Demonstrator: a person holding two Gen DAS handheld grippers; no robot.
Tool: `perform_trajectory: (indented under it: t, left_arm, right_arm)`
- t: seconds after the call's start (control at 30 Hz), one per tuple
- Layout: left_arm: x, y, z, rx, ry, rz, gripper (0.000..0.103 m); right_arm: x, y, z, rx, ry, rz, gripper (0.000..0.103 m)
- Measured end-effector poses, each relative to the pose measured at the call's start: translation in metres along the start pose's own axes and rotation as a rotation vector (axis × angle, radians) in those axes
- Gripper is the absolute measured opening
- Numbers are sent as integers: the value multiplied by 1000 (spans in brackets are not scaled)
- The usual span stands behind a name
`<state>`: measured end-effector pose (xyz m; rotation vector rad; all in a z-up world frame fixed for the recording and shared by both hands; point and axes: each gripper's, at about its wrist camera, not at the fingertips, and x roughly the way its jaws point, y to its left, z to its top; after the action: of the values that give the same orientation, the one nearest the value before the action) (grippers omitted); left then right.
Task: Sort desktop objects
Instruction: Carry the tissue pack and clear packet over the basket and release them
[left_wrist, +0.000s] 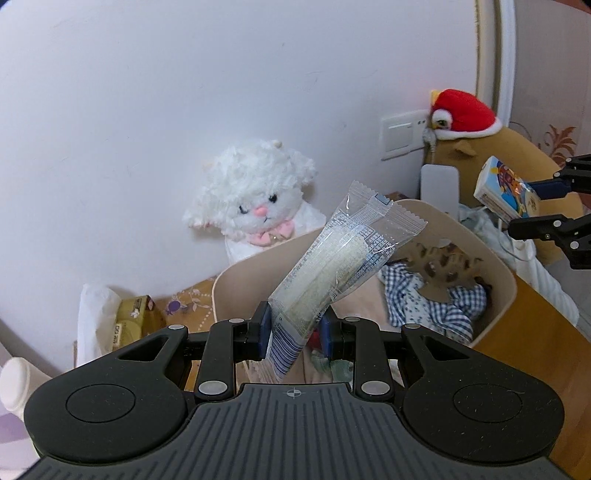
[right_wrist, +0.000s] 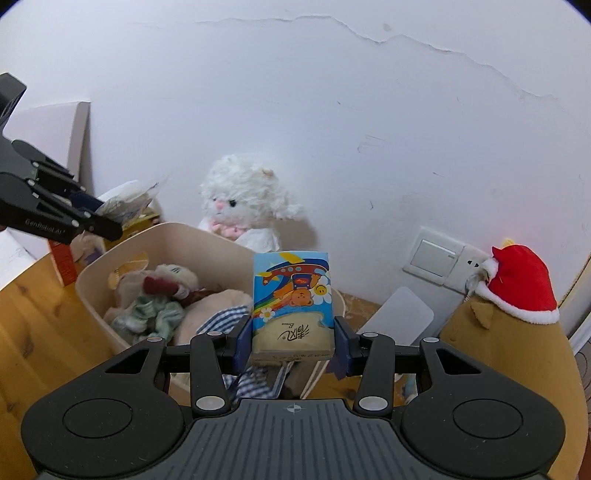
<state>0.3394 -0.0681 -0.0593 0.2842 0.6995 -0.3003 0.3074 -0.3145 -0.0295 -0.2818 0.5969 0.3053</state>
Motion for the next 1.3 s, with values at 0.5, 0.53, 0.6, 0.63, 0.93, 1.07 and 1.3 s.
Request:
perform_trajectory:
  t: [0.5,0.53,0.6,0.63,0.93,1.07,1.3]
  left_arm:
    - [69,-6,-1,-82,118,35,27]
    - [72,-6,-2,-85,127,35,27]
    - [75,-5,-4,-96,143,25,27]
    - [77,-4,-5,-105,150,21,27]
    - [82,-3,-6,-132,175,6,28]
    - [81,-2,-7,-152,185,-7,45]
    - [77,-6,-7,-138,190,6,73]
  right_arm:
    - [75,27,21,-73,47,90,43]
    - [79,30,21,-80,55,97,43]
    - [87,34,20,-91,72,107,43]
    - [90,36,20,-94,80,111,43]
    - [109,47,17,-104,128,119,52]
    - [109,48,18,-97,131,109,54]
    - [100,47,19,-74,113,90,73]
